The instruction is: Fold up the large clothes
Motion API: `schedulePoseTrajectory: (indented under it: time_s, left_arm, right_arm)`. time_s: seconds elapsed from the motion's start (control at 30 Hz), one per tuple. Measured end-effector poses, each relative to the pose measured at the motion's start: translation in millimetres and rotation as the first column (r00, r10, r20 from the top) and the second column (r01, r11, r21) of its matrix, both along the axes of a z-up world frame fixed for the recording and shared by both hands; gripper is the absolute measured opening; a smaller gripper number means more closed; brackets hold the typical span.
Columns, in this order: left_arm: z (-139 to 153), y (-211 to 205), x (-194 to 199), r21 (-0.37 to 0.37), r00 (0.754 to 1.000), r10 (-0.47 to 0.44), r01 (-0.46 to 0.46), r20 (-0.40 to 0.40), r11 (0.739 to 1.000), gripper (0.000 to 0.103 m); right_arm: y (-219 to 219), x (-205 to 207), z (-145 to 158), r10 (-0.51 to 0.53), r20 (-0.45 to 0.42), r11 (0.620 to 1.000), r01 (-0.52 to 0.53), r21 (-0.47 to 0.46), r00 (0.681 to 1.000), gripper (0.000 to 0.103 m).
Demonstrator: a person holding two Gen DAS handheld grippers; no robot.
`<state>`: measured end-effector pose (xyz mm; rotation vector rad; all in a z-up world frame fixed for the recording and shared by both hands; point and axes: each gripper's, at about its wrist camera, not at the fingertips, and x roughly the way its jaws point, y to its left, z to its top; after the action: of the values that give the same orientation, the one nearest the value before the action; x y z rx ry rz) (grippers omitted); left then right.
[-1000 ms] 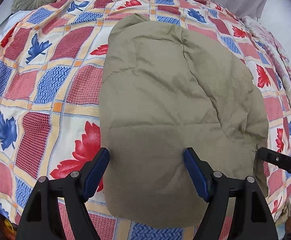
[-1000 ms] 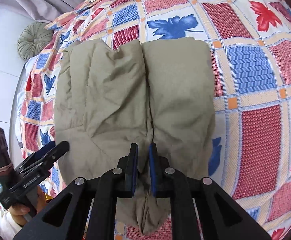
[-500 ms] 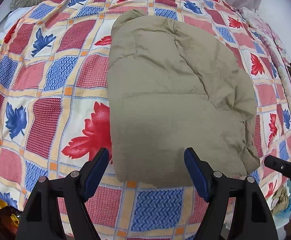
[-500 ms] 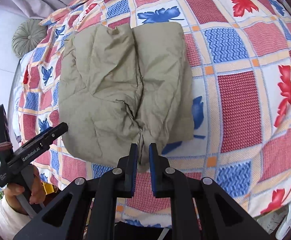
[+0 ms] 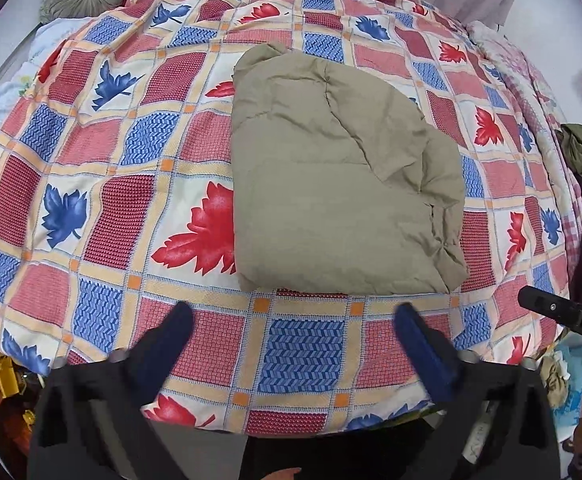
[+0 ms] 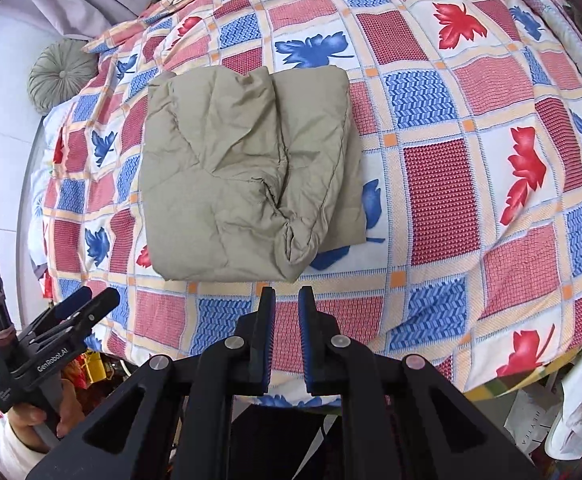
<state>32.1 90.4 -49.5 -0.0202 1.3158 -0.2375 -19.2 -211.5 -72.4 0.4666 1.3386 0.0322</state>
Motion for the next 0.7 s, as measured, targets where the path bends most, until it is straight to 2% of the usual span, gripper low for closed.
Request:
schedulePoseTrajectory:
  time_s: [0.1,0.23,0.37,0.4,0.43,0.47,0.5,0.7]
  left_arm:
    - [14.8,5.0,-0.2,-0.002,1.000,0.017,-0.017,0.010,1.000,0.103]
    - [30.9,6.9,-0.9,0.031,0.999,0.022,-0.023,0.037,0.999,0.103]
    - [44.7,7.7,-3.1,0.058,0.995,0.034,-0.040,0.089,0.998,0.103]
    - [48.4,7.4,-3.8,0.071,0.994,0.036,-0.044,0.107,0.996,0.103]
    - [53.1,6.9,-3.9,0.104,0.991,0.036,-0.050,0.130,0.993,0.103]
    - [54.9,6.2,-4.3,0.126,0.989,0.033,-0.052,0.145,0.991,0.103]
    - [57.5,5.8,-4.7,0.145,0.987,0.029,-0.053,0.159,0.988,0.103]
    - [72.7,10.7,-5.9,0.134,0.981,0.057,-0.083,0.185,0.987,0.103]
  right_arm:
    - [5.5,-3.2,5.9,0.010,0.005,1.000,-0.010,-0.002,1.000,0.013]
    - [11.8,-2.2,17.9,0.017,0.033,1.000,-0.017,-0.012,0.999,0.013]
    - [16.8,0.2,35.5,0.029,0.075,0.999,-0.026,-0.040,0.997,0.015]
    - [18.2,0.9,40.9,0.031,0.089,0.998,-0.026,-0.050,0.996,0.028]
    - [19.7,1.8,46.1,0.032,0.103,0.998,-0.025,-0.061,0.994,0.054]
    - [21.6,1.4,51.6,0.030,0.121,0.997,-0.021,-0.073,0.992,0.066]
    - [22.8,1.4,57.1,0.030,0.142,0.996,-0.018,-0.084,0.989,0.074]
    - [32.5,4.6,84.2,0.042,0.211,0.988,-0.009,-0.155,0.977,0.076]
